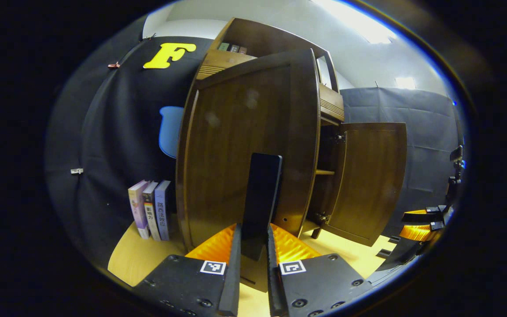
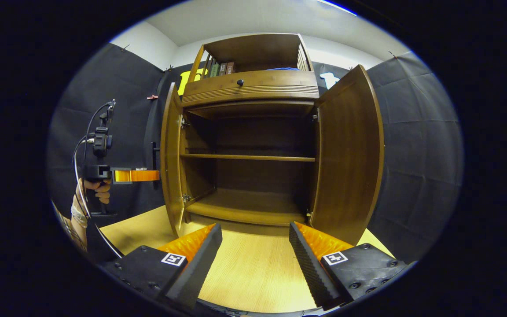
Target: Open the right door of the double-door shoe cabinet with the right hand, and open the left door with the left hand.
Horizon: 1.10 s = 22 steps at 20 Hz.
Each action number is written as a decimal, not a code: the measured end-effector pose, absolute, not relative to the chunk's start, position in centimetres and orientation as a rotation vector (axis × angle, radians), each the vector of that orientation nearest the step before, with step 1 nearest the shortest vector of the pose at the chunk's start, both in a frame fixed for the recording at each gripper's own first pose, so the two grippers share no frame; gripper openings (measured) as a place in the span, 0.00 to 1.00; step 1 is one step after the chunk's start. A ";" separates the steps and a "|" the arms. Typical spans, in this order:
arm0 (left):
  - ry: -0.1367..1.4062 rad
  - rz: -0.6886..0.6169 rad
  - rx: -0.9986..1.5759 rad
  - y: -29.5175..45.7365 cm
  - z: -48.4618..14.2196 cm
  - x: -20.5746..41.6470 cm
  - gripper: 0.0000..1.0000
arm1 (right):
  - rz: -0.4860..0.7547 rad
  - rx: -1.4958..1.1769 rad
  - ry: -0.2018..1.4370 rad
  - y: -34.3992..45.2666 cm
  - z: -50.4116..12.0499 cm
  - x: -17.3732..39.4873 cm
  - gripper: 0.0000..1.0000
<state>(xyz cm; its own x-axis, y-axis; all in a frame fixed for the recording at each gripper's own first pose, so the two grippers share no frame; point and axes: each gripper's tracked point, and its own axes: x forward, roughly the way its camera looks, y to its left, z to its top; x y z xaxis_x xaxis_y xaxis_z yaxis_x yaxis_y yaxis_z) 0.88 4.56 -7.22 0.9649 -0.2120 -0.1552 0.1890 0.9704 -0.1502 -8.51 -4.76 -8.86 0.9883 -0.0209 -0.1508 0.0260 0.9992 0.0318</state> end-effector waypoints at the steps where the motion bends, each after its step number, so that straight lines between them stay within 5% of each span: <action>1: 0.164 -0.190 -0.132 5.2 -7.1 0.5 0.28 | -0.019 0.030 0.149 -4.5 -8.8 -8.4 0.97; 16: 0.124 0.060 -0.024 13.7 -7.4 -3.3 0.11 | 0.101 -0.012 0.112 0.2 -7.9 -5.5 0.96; 22: 0.141 0.056 -0.034 13.3 -7.0 -5.9 0.06 | 0.143 -0.005 0.096 1.4 -7.7 -4.6 0.96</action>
